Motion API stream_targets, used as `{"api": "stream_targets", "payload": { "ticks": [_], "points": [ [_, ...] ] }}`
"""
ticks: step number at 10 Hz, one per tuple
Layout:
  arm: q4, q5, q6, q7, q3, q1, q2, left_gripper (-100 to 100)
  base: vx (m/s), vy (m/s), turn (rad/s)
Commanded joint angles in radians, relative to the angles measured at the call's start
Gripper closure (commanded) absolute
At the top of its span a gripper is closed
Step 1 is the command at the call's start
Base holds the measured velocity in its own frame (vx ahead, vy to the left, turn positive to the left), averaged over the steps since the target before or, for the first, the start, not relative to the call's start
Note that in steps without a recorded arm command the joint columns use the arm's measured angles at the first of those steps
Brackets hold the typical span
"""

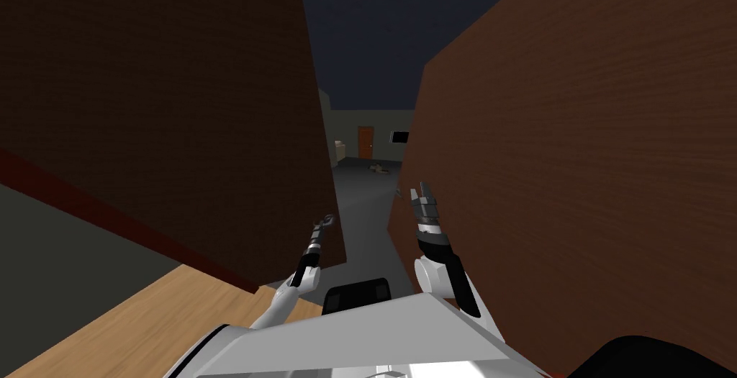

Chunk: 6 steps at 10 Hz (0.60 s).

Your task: Push the door open

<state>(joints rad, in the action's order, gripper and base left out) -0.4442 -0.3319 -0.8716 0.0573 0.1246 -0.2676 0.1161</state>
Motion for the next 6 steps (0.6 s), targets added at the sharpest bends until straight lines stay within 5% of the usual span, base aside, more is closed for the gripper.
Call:
{"api": "stream_targets", "payload": {
  "ticks": [1, 6],
  "points": [
    [-0.016, -0.013, 0.006, 0.011, -0.026, 0.004, 0.011, 100, 0.183, -0.147, 0.070],
    [-0.010, -0.036, 0.005, 0.027, -0.070, 0.006, 0.019, 100, 0.177, -0.099, 0.063]
  ]
}}
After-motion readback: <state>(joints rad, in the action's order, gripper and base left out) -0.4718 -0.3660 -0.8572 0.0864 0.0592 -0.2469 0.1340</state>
